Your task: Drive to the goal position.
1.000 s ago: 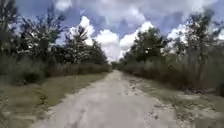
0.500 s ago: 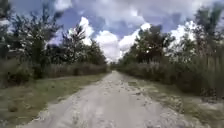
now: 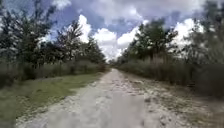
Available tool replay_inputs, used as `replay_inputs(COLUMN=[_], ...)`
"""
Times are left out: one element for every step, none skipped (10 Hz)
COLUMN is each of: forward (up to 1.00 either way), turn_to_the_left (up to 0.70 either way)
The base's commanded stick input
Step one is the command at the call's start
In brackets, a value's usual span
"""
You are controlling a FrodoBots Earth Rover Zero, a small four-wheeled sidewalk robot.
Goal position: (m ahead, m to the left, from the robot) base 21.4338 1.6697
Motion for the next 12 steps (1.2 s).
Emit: replay_inputs(forward=[1.00,1.00,1.00,1.00,1.00,1.00,1.00,1.00,1.00,1.00,1.00,1.00], turn_to_the_left=[0.00,0.00,0.00,0.00,0.00,0.00,0.00,0.00,0.00,0.00,0.00,0.00])
